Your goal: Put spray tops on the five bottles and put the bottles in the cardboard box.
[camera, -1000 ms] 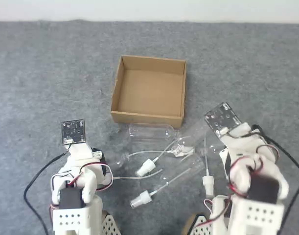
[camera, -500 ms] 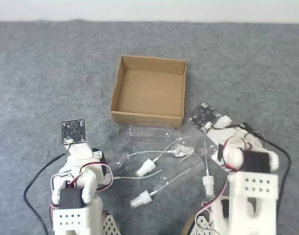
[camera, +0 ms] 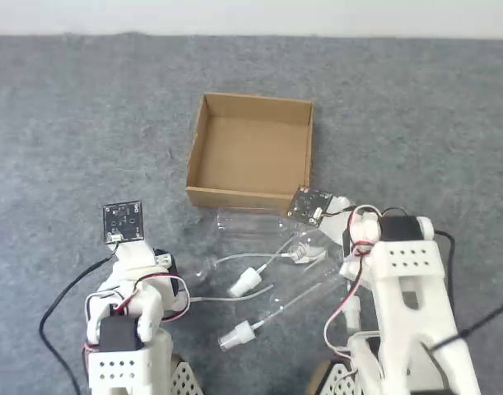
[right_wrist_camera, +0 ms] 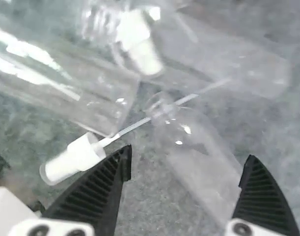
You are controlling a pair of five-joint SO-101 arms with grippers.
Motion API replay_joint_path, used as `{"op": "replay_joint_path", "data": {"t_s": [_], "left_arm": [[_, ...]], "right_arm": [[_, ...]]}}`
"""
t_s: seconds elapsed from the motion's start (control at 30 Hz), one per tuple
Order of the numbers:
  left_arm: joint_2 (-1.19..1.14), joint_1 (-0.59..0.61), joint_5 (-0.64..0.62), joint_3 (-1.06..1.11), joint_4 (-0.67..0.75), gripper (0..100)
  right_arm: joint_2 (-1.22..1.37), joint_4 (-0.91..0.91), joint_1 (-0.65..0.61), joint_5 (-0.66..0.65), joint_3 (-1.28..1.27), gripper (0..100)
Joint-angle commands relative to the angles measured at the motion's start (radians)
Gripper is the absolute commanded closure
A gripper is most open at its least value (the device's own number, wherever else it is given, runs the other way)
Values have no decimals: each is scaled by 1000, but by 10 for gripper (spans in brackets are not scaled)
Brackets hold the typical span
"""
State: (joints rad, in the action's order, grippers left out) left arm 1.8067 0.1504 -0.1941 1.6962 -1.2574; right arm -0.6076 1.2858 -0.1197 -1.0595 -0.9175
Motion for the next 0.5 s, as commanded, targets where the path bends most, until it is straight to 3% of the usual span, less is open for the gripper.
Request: {"op": "replay_joint_path", "data": {"t_s": [0.0,0.17,0.47], "left_arm": [[14,3,3,-12,-5,987],[14,3,3,-12,-5,987],[14,3,3,-12,-5,987]], "right_arm": [[56,-21,-7,-54,69,683],[124,-59,-4,-94,71,683],[257,-257,111,-95,71,684]]}}
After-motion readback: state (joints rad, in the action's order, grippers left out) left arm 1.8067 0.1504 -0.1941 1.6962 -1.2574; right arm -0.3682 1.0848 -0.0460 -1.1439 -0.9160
